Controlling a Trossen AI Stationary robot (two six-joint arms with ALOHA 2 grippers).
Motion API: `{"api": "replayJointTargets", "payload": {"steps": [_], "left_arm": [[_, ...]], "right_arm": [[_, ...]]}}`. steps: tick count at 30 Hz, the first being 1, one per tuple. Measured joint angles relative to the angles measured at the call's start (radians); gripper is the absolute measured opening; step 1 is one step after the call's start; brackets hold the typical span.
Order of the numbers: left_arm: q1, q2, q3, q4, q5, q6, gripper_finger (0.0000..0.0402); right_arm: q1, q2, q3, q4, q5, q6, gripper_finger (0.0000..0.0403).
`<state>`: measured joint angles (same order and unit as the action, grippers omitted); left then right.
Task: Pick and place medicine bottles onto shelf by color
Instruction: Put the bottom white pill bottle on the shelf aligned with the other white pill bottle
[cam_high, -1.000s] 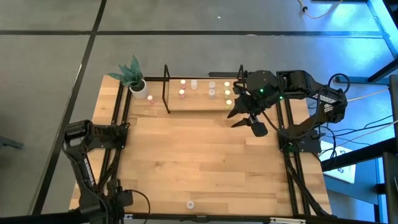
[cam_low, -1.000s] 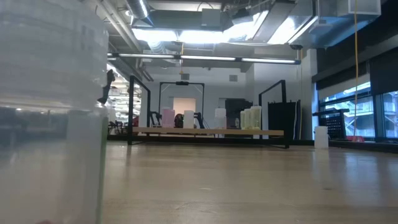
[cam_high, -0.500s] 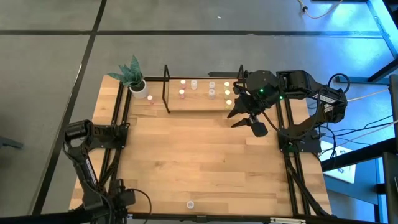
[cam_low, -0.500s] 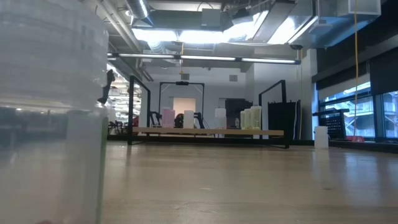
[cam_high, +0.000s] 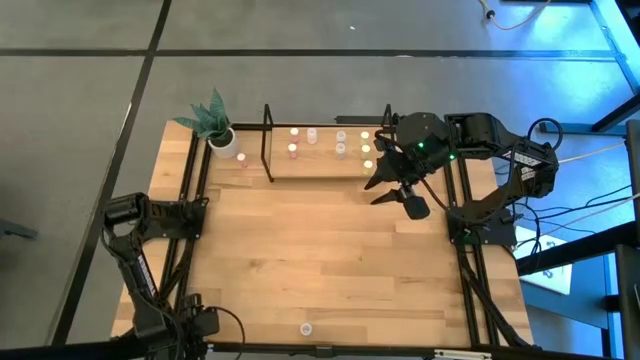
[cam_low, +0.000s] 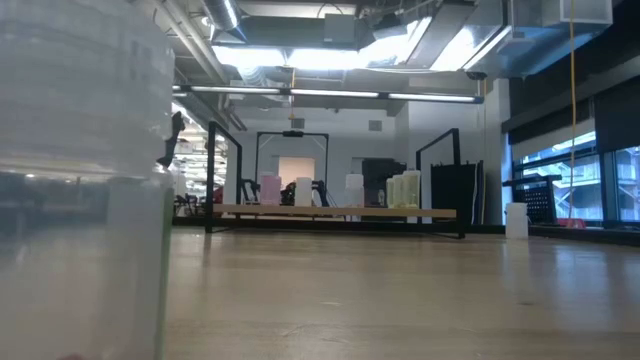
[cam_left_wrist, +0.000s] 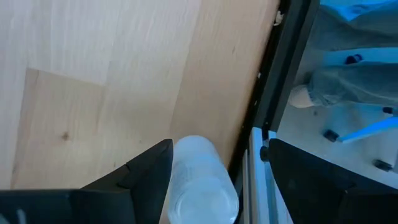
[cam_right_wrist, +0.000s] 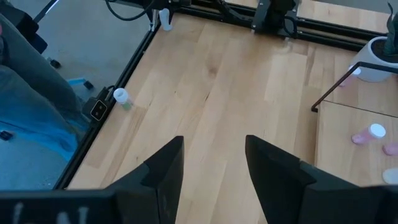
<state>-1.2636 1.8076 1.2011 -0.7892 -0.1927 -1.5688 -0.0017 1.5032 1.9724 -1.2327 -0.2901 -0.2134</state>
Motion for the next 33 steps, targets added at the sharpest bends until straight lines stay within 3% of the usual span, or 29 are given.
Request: {"api": "replayJointTargets", "payload": {"steps": [11,24,33], "left_arm": [[-0.003,0.0,0.0,-0.024,0.088,0.0,0.0257],[-0.006,0.0,0.0,-0.049,0.084,-0.001,0.0253],[-0.006,0.0,0.0,-0.06,0.1,-0.009,0.0204]], "right_arm": [[0.0,0.0,0.0,0.001,0.0,0.0,0.0174],[0.0,0.0,0.0,0.002,0.0,0.0,0.0174],[0.0,0.0,0.0,0.002,0.0,0.0,0.0174]]}}
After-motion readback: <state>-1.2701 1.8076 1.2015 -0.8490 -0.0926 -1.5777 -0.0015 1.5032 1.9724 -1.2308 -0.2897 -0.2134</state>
